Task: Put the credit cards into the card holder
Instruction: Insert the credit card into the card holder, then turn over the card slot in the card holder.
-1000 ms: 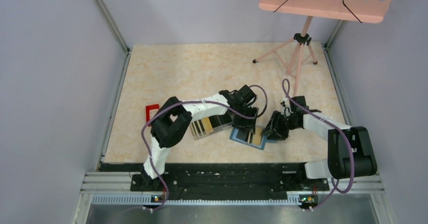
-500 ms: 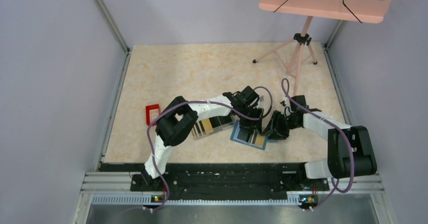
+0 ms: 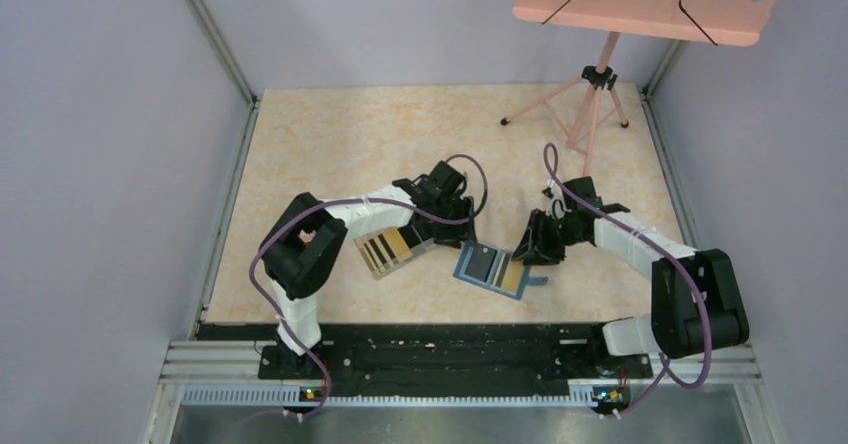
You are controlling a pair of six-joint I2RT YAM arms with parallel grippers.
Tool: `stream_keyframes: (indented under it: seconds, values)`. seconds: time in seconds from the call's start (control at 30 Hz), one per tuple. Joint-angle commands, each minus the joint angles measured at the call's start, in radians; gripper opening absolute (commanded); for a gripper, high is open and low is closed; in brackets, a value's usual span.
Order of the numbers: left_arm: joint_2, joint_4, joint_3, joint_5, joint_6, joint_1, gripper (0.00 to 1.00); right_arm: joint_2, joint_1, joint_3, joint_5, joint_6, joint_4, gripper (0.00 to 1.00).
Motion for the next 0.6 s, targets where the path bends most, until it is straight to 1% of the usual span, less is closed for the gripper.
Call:
stream_keyframes:
  seconds: [0.0,0.17,0.3,0.57]
  values:
    - [-0.078,-0.033,-0.042,-0.110,-0.017,0.060,0.53,-0.035,0.079,0.078,0.053,-0.018,-0.022,0.39]
    - [-0.061,-0.035,-0.027,-0.064,0.002,0.072,0.53,-0.011,0.124,0.072,0.064,-0.010,-0.005,0.37]
    - [-0.034,-0.035,-0.001,-0.031,0.006,0.051,0.51,0.018,0.128,0.038,0.050,-0.007,0.027,0.31]
    - [0.039,-0.020,0.060,0.010,-0.008,-0.028,0.49,0.063,0.133,-0.012,0.031,-0.006,0.071,0.19]
